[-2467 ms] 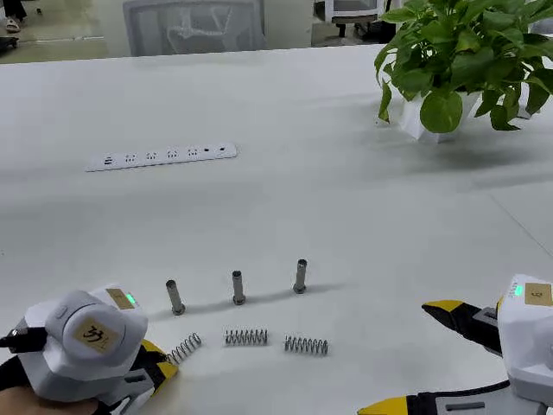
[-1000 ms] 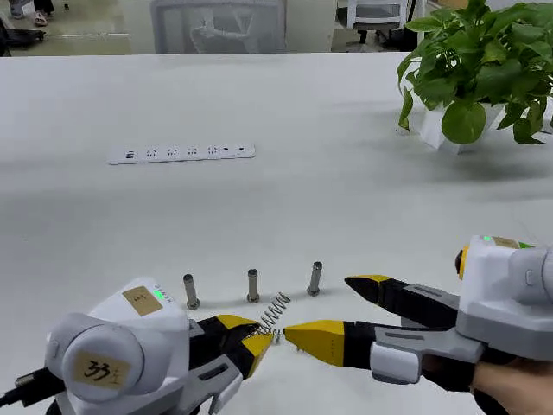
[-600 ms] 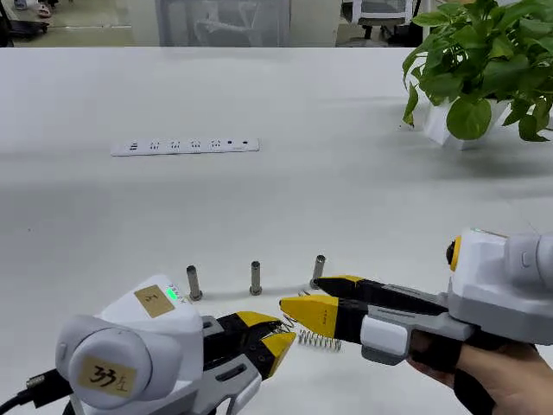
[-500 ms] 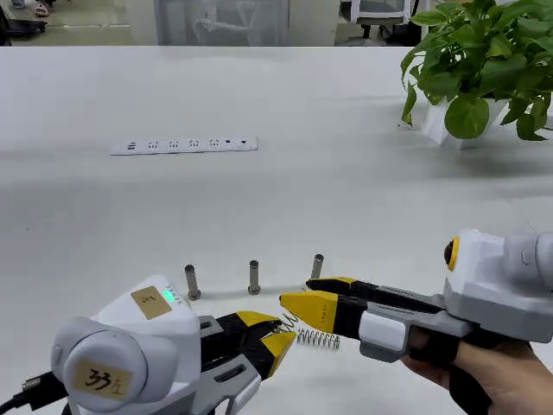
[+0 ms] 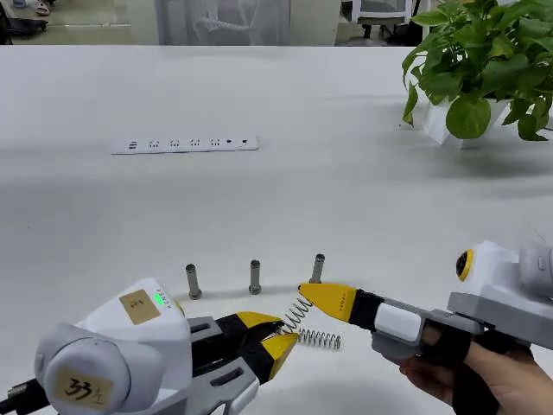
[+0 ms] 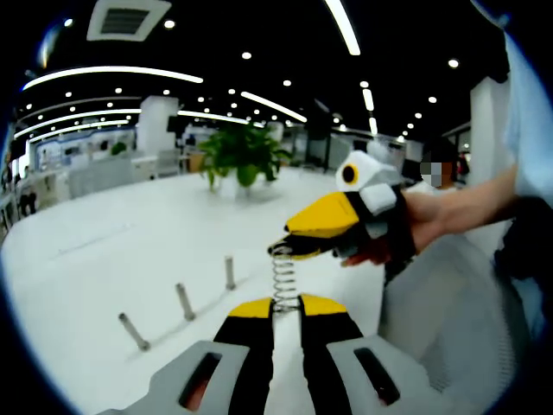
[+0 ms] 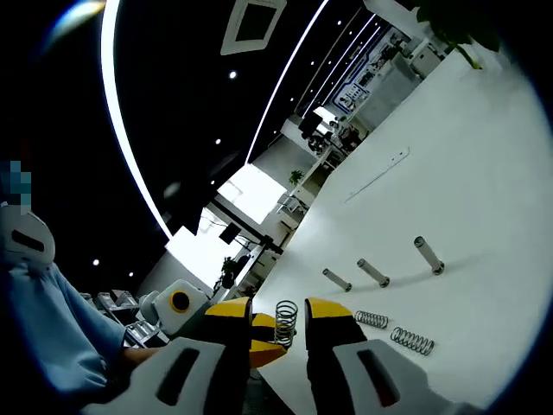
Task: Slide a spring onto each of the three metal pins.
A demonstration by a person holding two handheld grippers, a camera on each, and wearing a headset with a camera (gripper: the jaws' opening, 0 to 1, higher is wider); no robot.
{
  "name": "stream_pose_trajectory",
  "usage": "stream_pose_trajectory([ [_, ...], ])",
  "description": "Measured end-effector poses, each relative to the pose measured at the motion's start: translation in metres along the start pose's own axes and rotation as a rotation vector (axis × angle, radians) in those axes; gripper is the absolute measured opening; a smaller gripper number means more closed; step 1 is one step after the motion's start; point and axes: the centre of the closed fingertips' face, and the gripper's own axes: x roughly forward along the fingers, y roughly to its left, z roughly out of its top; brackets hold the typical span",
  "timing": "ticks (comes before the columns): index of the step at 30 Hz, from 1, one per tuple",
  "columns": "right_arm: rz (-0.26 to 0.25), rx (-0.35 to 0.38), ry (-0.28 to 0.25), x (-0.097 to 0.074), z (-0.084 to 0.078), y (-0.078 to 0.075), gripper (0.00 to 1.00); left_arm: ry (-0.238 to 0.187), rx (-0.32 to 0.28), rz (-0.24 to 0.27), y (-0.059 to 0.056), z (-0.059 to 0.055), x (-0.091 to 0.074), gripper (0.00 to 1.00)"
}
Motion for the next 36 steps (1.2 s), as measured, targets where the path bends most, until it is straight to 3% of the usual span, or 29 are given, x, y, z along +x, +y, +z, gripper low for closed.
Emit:
stream_pose_trajectory([
  [7,0.012,0.023,0.000,0.000,-0.001,0.002,0.21,-0.020,0.002,-0.018,-0.003,0.005,-0.001,0.10],
  [13,0.016,0.005,0.007,0.000,-0.002,0.003,0.12,-0.018,0.004,-0.021,-0.005,0.005,-0.001,0.10],
  [20,0.008,-0.020,0.018,-0.001,-0.002,0.005,0.12,-0.009,0.007,-0.024,-0.005,0.004,0.000,0.10],
  [36,-0.077,-0.451,0.194,0.006,-0.013,0.023,0.12,0.034,-0.008,-0.030,-0.009,-0.003,0.005,0.10],
])
